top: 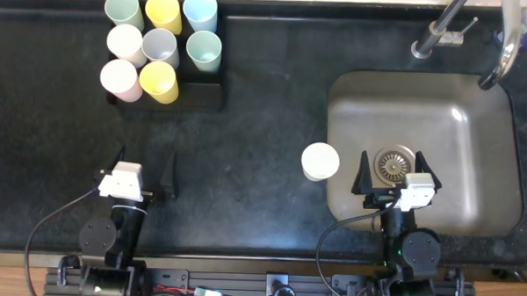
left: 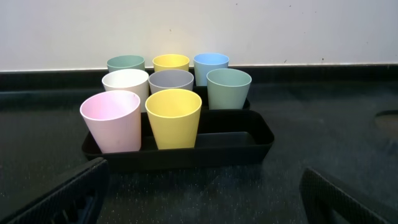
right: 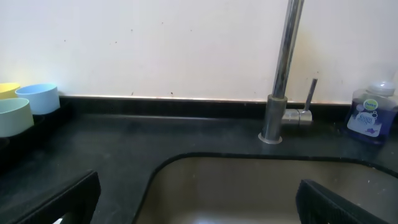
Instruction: Store Cups
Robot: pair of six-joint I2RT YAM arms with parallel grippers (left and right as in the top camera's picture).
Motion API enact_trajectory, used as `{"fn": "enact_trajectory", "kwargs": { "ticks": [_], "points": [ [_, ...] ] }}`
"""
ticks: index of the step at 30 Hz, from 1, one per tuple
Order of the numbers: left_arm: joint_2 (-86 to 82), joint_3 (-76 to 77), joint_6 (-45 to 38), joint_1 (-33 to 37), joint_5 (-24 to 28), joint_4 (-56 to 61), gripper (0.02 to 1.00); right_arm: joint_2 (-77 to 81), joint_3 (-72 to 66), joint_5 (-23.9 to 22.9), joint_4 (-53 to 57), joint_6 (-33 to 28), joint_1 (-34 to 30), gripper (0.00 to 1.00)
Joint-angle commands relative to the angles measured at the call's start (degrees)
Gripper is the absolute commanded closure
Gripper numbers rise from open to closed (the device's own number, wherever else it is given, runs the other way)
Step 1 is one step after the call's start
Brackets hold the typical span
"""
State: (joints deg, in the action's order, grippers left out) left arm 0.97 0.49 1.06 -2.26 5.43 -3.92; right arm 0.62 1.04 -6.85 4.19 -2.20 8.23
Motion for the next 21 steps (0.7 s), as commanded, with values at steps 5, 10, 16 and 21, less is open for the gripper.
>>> {"fn": "enact_trajectory", "kwargs": {
  "ticks": [5, 10, 16, 21],
  "points": [
    [-0.3, 0.0, -1.1, -0.4, 1.0, -0.3, 0.018, 3.5, 5.6, -0.2, 1.8, -0.2, -0.4, 0.005],
    [-0.3, 0.0, -1.1, -0.4, 1.0, -0.3, 0.018, 19.7, 28.1, 0.0, 17.0, 1.0, -0.4, 0.007],
    [-0.3, 0.0, -1.1, -0.4, 1.0, -0.3, 0.018, 42.7, 58.6, 4.4, 45.1, 0.9, -0.4, 0.003],
    [-0.3, 0.0, -1.1, -0.4, 1.0, -0.3, 0.018, 61.3, 74.7, 13.5, 63.6, 0.9, -0.4, 0.003]
  ]
}}
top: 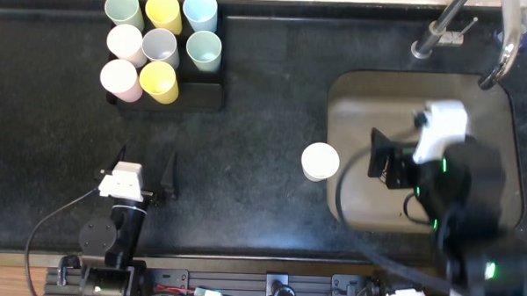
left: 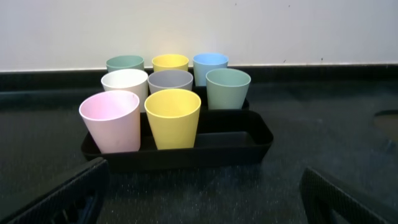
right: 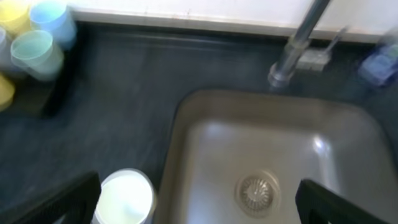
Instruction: Store Cups
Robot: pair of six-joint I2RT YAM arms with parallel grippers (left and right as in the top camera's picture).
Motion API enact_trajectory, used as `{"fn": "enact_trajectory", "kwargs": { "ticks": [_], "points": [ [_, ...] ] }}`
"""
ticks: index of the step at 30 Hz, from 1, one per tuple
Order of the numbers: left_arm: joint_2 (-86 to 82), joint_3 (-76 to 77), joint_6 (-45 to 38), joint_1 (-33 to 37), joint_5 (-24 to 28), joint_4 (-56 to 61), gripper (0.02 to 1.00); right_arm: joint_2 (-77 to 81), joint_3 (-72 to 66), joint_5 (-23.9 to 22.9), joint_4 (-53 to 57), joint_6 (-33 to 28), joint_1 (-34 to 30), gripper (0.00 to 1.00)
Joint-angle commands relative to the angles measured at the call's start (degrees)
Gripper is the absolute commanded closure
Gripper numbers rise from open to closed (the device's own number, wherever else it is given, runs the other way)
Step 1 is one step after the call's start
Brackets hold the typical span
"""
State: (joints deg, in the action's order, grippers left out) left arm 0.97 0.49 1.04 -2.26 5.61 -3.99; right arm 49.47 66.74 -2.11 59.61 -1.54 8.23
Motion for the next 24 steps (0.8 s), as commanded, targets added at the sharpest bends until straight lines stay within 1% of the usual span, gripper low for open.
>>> {"fn": "enact_trajectory", "kwargs": {
  "ticks": [1, 3, 5, 7, 9, 14, 15, 17, 21, 24],
  "points": [
    [-0.3, 0.0, -1.0, -0.4, 0.8, -0.2, 0.018, 15.9, 10.9, 10.7, 10.9, 0.3, -0.4, 0.003],
    [-0.3, 0.0, -1.0, -0.4, 0.8, -0.2, 0.02, 22.3, 13.6, 13.4, 15.6, 0.3, -0.4, 0.003],
    [-0.3, 0.0, -1.0, -0.4, 0.8, -0.2, 0.018, 28.2, 14.8, 14.8, 19.4, 0.3, -0.4, 0.005],
    [-0.3, 0.0, -1.0, -0.4, 0.8, -0.2, 0.018, 32.6, 14.9, 14.7, 21.7, 0.2, -0.3, 0.058],
    [-0.3, 0.0, -1.0, -0.4, 0.8, -0.2, 0.018, 36.6, 14.9, 13.9, 23.4, 0.2, -0.2, 0.084],
    [-0.3, 0.0, -1.0, -0.4, 0.8, -0.2, 0.018, 44.3, 14.9, 12.3, 22.8, -0.3, 0.9, 0.084],
    [-0.3, 0.0, -1.0, -0.4, 0.8, -0.2, 0.018, 46.1, 14.9, 11.0, 22.6, -0.4, 1.7, 0.086],
    [-0.3, 0.0, -1.0, -0.4, 0.8, -0.2, 0.018, 47.8, 14.8, 10.0, 22.7, -0.4, 2.7, 0.091],
    [-0.3, 0.0, -1.0, -0.4, 0.8, -0.2, 0.02, 50.5, 14.8, 10.0, 22.8, -0.5, 3.9, 0.137],
    [-0.3, 0.0, -1.0, -0.4, 0.8, -0.2, 0.018, 51.5, 14.7, 9.9, 22.6, -1.3, 5.1, 0.205]
  ]
}}
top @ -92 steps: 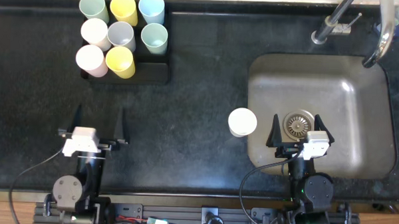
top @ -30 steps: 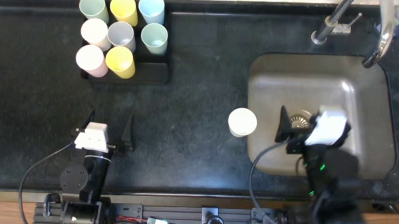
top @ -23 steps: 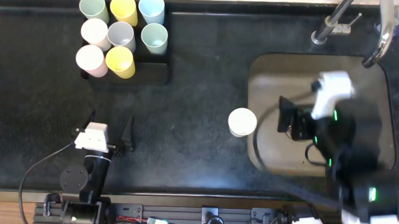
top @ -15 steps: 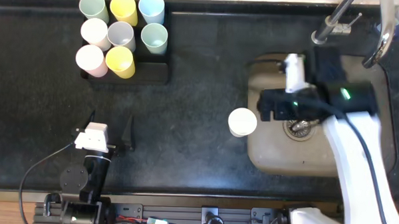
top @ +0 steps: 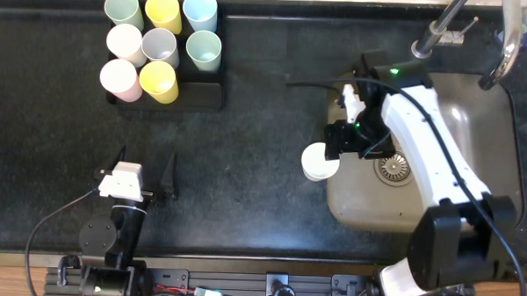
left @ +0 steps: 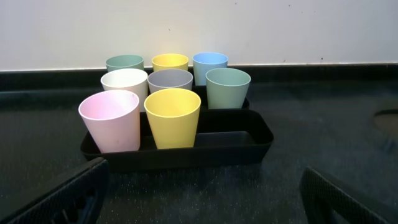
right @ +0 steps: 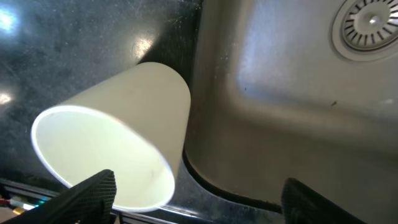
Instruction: Store Cups
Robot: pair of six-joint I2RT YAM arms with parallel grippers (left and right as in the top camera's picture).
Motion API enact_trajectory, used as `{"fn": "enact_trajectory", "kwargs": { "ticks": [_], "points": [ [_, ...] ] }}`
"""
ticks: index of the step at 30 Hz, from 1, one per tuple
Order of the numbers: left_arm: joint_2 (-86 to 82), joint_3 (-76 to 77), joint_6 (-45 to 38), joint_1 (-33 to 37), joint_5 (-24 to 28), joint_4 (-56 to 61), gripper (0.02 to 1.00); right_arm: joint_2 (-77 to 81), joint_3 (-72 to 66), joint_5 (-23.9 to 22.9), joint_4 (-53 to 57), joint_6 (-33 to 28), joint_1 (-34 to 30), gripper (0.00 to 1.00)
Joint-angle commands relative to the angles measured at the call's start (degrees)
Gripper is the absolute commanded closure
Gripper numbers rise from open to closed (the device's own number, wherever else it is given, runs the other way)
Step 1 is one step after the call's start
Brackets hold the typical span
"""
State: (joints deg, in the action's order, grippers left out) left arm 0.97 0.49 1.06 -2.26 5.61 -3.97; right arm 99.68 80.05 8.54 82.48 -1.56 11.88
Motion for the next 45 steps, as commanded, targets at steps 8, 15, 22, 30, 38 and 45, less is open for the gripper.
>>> {"fn": "enact_trajectory", "kwargs": {
  "ticks": [8, 15, 22, 30, 38, 45],
  "points": [
    [-0.3, 0.0, -1.1, -0.4, 0.8, -0.2, 0.018, 2.2, -0.9, -2.6, -3.3, -1.2, 2.8, 0.568],
    [-0.3, 0.0, -1.1, -0.4, 0.8, -0.2, 0.018, 2.2, -3.2, -2.6, -6.8, -1.3, 5.0, 0.838],
    [-0.3, 0.0, -1.1, -0.4, 0.8, -0.2, 0.02, 0.5, -2.3, -1.9, -7.7, -1.2, 7.0, 0.958],
    [-0.3, 0.0, -1.1, -0.4, 0.8, -0.2, 0.018, -3.5, 20.5, -2.1, -1.1, 4.6, 11.4, 0.958],
    [-0.3, 0.0, -1.1, -0.4, 0.8, -0.2, 0.018, 12.0, 55.1, -2.2, 5.3, 11.8, 22.3, 0.958],
    [-0.3, 0.0, -1.1, -0.4, 0.8, -0.2, 0.018, 26.0, 67.2, -2.1, 6.1, 16.9, 28.6, 0.956]
  ]
}}
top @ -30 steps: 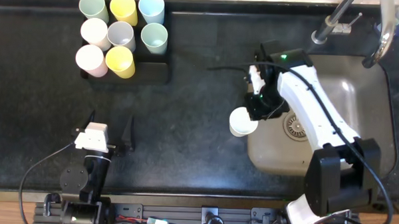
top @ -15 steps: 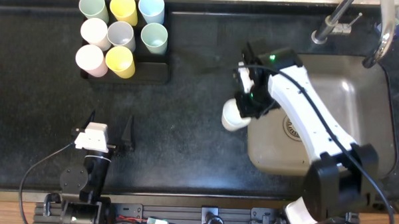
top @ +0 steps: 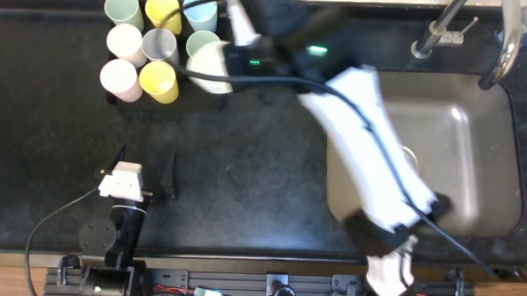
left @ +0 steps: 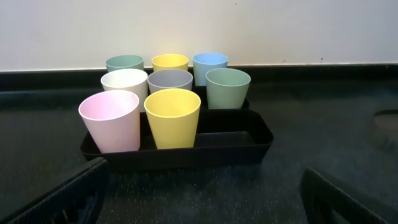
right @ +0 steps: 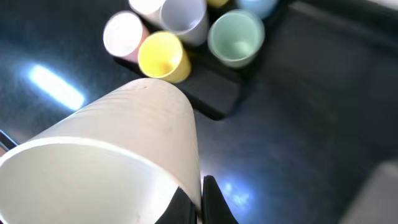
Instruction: Store Cups
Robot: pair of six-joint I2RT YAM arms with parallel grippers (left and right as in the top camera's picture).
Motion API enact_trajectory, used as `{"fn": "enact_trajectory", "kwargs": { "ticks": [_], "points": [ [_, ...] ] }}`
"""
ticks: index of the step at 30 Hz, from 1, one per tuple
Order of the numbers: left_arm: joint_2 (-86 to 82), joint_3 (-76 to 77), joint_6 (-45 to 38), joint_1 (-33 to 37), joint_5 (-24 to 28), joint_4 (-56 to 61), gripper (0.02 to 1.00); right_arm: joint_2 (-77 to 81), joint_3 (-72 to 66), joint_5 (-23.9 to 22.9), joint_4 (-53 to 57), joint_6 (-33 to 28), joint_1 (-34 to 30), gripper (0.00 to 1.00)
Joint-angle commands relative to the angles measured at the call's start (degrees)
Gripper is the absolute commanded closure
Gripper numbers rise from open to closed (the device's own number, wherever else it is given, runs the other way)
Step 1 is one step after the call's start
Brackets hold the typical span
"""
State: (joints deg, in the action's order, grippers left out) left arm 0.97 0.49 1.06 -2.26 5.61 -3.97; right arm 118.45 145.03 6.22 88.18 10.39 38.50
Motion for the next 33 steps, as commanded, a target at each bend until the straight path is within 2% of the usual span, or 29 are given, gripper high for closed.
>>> {"fn": "enact_trajectory", "kwargs": {
  "ticks": [1, 5, 16, 33],
  "points": [
    [-0.3, 0.0, -1.1, -0.4, 0.8, -0.2, 0.018, 8.5, 2.3, -0.2, 0.3, 5.8, 2.4, 0.958],
    [-0.3, 0.0, -1.1, -0.4, 0.8, -0.2, 0.018, 12.0, 2.3, -2.5, -0.7, 9.4, 2.9, 0.956],
    [-0.3, 0.0, -1.1, -0.4, 0.8, -0.2, 0.018, 17.2, 2.2, -6.1, -3.8, 12.9, 3.1, 0.958],
    [-0.3, 0.0, -1.1, -0.4, 0.8, -0.2, 0.02, 24.3, 2.2, -6.3, -7.1, 15.6, 2.4, 0.958]
  ]
}}
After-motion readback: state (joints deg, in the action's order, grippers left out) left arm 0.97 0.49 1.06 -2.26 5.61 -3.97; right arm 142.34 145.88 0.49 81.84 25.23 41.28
